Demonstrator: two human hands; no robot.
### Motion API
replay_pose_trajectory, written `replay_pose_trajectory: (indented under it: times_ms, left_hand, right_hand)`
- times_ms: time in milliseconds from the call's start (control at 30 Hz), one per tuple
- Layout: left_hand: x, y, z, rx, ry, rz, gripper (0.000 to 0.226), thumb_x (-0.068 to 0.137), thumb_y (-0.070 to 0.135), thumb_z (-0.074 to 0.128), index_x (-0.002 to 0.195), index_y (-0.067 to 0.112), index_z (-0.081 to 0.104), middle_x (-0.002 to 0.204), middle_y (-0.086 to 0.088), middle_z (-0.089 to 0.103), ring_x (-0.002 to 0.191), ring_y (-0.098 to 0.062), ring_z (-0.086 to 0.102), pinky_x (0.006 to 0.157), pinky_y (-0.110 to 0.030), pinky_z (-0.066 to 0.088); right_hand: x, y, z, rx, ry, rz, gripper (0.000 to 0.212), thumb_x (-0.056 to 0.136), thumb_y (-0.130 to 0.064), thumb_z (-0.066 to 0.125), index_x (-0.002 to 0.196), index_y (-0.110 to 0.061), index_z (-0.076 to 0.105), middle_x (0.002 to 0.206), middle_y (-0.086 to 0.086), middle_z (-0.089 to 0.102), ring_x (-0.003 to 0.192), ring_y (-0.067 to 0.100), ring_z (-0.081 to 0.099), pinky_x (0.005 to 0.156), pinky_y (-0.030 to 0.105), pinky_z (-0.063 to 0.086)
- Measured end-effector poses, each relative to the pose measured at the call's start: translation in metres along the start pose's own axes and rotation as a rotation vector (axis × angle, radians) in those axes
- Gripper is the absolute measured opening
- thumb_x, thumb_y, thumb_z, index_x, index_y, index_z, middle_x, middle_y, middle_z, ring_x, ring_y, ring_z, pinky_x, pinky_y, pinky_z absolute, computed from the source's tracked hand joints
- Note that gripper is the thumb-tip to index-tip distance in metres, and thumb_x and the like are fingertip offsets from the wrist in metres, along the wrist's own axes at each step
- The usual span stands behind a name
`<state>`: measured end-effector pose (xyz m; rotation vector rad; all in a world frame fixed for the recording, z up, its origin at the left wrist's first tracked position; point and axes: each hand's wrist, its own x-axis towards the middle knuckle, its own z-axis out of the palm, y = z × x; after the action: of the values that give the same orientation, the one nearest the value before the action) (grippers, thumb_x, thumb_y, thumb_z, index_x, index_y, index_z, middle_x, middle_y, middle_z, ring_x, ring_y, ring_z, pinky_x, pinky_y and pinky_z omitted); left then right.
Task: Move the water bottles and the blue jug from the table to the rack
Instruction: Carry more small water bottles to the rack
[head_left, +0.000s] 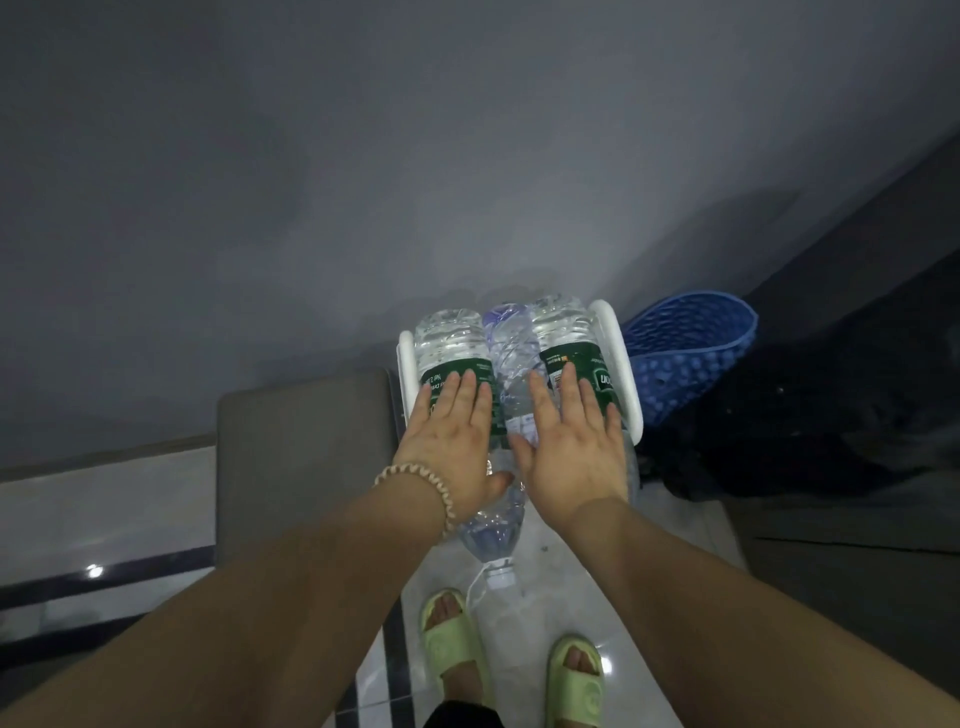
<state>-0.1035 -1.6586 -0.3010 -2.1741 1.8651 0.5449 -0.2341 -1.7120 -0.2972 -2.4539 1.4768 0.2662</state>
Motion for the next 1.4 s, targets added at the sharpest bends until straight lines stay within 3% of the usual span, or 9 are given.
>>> replay_pose_trajectory:
  times_ms: [367, 567, 767, 900, 1033, 1200, 1400]
  left_hand:
    - [-0.055, 0.065, -0.052, 0.059, 0.259, -0.079, 0.088, 0.090, 0.058, 0.036, 0.148, 0.013, -0.013, 0.157, -0.009, -0.013, 0.144, -0.024, -0.012, 0.116, -0.046, -0.007]
    - [-0.132, 0.134, -0.067, 0.064, 0.396, -0.261, 0.087, 0.088, 0.055, 0.040, 0.149, 0.014, -0.008, 0.158, -0.008, -0.008, 0.144, -0.023, -0.010, 0.113, -0.046, -0.009]
    - [-0.236, 0.201, -0.087, 0.002, 0.568, -0.421, 0.092, 0.087, 0.052, 0.048, 0.148, 0.017, -0.011, 0.158, -0.005, -0.013, 0.144, -0.020, -0.014, 0.116, -0.045, -0.003]
    - [-0.309, 0.210, -0.099, 0.033, 0.663, -0.506, 0.091, 0.085, 0.051, 0.051, 0.150, 0.017, -0.005, 0.158, -0.007, -0.006, 0.145, -0.021, -0.007, 0.115, -0.043, -0.002]
    - [-0.377, 0.213, -0.095, 0.059, 0.679, -0.616, 0.088, 0.089, 0.058, 0.039, 0.148, 0.018, -0.013, 0.157, -0.005, -0.015, 0.143, -0.019, -0.014, 0.115, -0.043, -0.004]
    - [-0.474, 0.213, -0.072, 0.075, 0.702, -0.768, 0.087, 0.090, 0.065, 0.028, 0.145, 0.021, -0.023, 0.156, -0.005, -0.022, 0.142, -0.020, -0.020, 0.115, -0.044, -0.008]
    - [-0.684, 0.219, 0.005, 0.069, 0.748, -0.916, 0.081, 0.088, 0.067, 0.020, 0.142, 0.028, -0.026, 0.156, -0.003, -0.020, 0.143, -0.020, -0.017, 0.115, -0.045, -0.004]
  right_hand:
    - [-0.063, 0.039, -0.064, 0.008, 0.174, -0.137, 0.068, 0.097, -0.052, 0.029, 0.148, -0.030, -0.010, 0.158, 0.006, -0.010, 0.144, 0.021, -0.007, 0.114, 0.045, -0.003]
    - [-0.140, 0.076, -0.099, -0.003, 0.282, -0.319, 0.073, 0.095, -0.051, 0.034, 0.149, -0.027, -0.008, 0.158, 0.007, -0.011, 0.144, 0.021, -0.007, 0.114, 0.045, -0.003]
    - [-0.215, 0.100, -0.138, 0.003, 0.461, -0.494, 0.075, 0.088, -0.047, 0.052, 0.150, -0.022, 0.016, 0.157, 0.013, 0.012, 0.144, 0.028, 0.013, 0.113, 0.048, 0.005]
    - [-0.264, 0.086, -0.153, 0.027, 0.510, -0.613, 0.079, 0.083, -0.046, 0.059, 0.148, -0.021, 0.022, 0.155, 0.014, 0.019, 0.142, 0.030, 0.020, 0.112, 0.051, 0.014]
    - [-0.318, 0.059, -0.158, 0.072, 0.550, -0.731, 0.083, 0.079, -0.045, 0.065, 0.148, -0.020, 0.025, 0.154, 0.015, 0.022, 0.141, 0.030, 0.022, 0.111, 0.054, 0.021]
    - [-0.395, 0.019, -0.151, 0.077, 0.552, -0.861, 0.087, 0.084, -0.054, 0.054, 0.149, -0.025, 0.003, 0.158, 0.010, 0.004, 0.144, 0.024, 0.003, 0.115, 0.051, 0.008]
    - [-0.568, -0.058, -0.106, 0.133, 0.581, -1.062, 0.082, 0.085, -0.050, 0.055, 0.150, -0.024, 0.012, 0.157, 0.011, 0.012, 0.144, 0.025, 0.008, 0.114, 0.049, 0.008]
